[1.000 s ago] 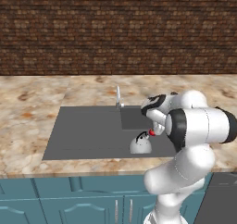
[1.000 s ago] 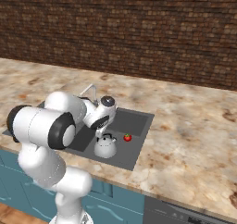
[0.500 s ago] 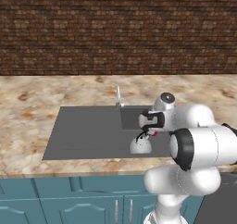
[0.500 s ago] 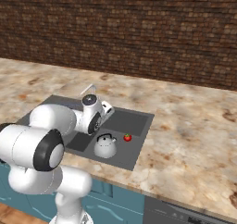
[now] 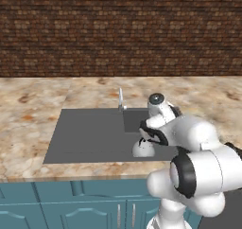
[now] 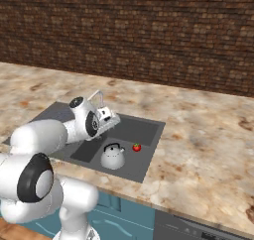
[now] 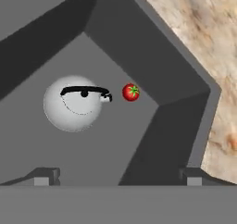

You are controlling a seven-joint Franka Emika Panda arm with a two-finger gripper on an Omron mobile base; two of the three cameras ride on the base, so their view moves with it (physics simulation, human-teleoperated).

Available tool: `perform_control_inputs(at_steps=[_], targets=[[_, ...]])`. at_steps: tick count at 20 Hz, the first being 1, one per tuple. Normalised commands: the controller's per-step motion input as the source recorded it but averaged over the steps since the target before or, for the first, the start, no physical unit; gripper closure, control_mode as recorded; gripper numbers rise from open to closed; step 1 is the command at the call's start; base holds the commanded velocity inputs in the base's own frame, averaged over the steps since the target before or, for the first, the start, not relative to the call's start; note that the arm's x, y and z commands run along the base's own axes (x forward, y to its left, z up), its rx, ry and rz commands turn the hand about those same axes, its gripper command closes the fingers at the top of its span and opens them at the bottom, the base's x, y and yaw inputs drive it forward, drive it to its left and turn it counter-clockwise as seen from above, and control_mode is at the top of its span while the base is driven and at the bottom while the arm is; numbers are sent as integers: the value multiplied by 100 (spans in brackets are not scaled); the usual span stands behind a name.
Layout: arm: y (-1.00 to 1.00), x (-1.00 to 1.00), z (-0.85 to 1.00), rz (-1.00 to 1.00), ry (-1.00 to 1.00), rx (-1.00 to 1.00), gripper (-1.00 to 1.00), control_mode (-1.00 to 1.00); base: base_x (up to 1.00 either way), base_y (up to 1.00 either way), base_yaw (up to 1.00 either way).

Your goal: Open the cabinet, pick the kettle from the cabinet, and place it in the sink.

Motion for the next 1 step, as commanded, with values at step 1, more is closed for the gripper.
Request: perform_control_inputs(at_steps=[1], targets=[[0, -24, 29, -43, 0, 5, -100, -100, 0, 0, 0]])
